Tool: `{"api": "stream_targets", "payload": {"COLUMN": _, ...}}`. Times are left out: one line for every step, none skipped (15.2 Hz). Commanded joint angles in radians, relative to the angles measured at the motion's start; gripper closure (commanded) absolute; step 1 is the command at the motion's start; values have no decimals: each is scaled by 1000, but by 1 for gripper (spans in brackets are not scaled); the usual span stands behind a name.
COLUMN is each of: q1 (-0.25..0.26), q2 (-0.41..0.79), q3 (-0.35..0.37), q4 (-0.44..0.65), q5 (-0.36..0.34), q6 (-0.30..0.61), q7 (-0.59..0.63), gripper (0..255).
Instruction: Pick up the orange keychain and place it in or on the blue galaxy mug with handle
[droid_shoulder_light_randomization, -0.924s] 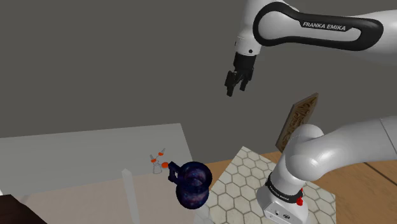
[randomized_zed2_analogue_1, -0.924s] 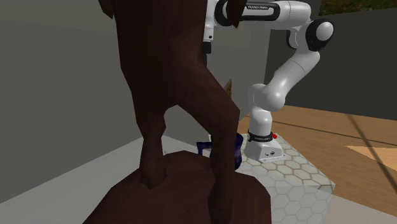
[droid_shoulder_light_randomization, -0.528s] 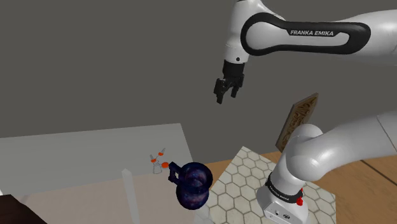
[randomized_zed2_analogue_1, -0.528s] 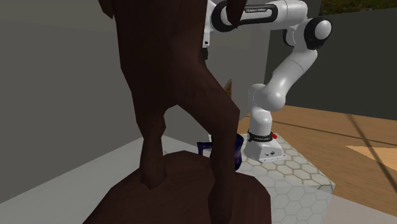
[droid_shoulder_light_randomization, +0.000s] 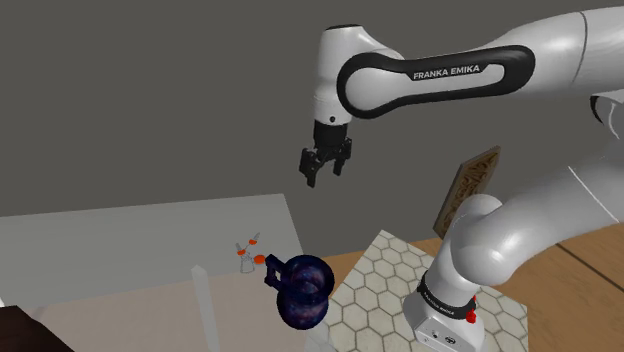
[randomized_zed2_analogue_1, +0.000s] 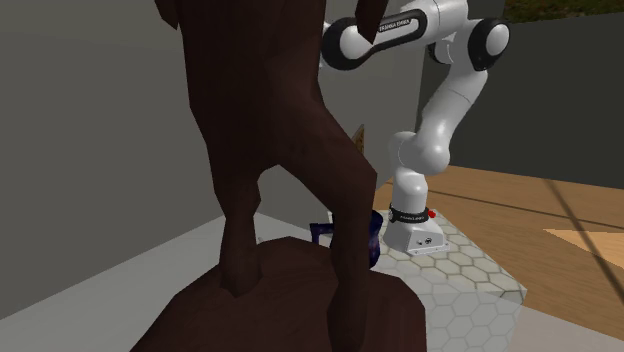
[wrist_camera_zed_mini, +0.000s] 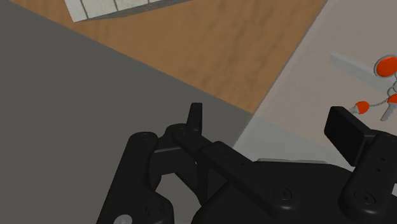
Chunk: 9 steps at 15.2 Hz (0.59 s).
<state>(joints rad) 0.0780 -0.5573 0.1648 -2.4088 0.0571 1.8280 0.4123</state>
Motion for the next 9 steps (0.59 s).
{"api": "stream_targets", "payload": {"q1": 10, "q2": 54, "q3": 35, "q4": 11, "q5": 15, "q6": 38, "q7": 46, "gripper": 0}}
{"api": "stream_targets", "payload": {"q1": 14, "q2": 84, "q3": 51, "q4": 20, "q5": 19, "q6": 57, "q7": 67, "gripper": 0}}
{"api": "stream_targets", "payload": {"q1": 18, "q2": 114, "q3": 67, "q4": 29, "q5": 23, "q6": 75, "q7": 89, "gripper": 0}}
{"api": "stream_targets", "payload": {"q1": 22, "q2": 145, "q3": 84, "q4": 40, "q5": 26, "q6": 93, "q7": 111, "gripper": 0}}
{"api": "stream_targets", "payload": {"q1": 25, "q2": 177, "q3": 99, "q4": 52, "q5": 27, "q6": 110, "q7": 134, "gripper": 0}}
{"api": "stream_targets", "payload": {"q1": 28, "q2": 210, "q3": 115, "q4": 66, "q5": 28, "q6": 127, "q7": 156, "gripper": 0}}
{"api": "stream_targets", "payload": {"q1": 31, "q2": 244, "q3": 130, "q4": 80, "q5": 26, "q6": 143, "q7": 179, "gripper": 0}}
{"api": "stream_targets", "payload": {"q1": 33, "q2": 278, "q3": 145, "q4": 96, "q5": 24, "q6": 159, "q7": 202, "gripper": 0}}
{"api": "stream_targets", "payload": {"q1": 36, "q2": 313, "q3": 159, "q4": 113, "q5": 20, "q6": 174, "q7": 226, "gripper": 0}}
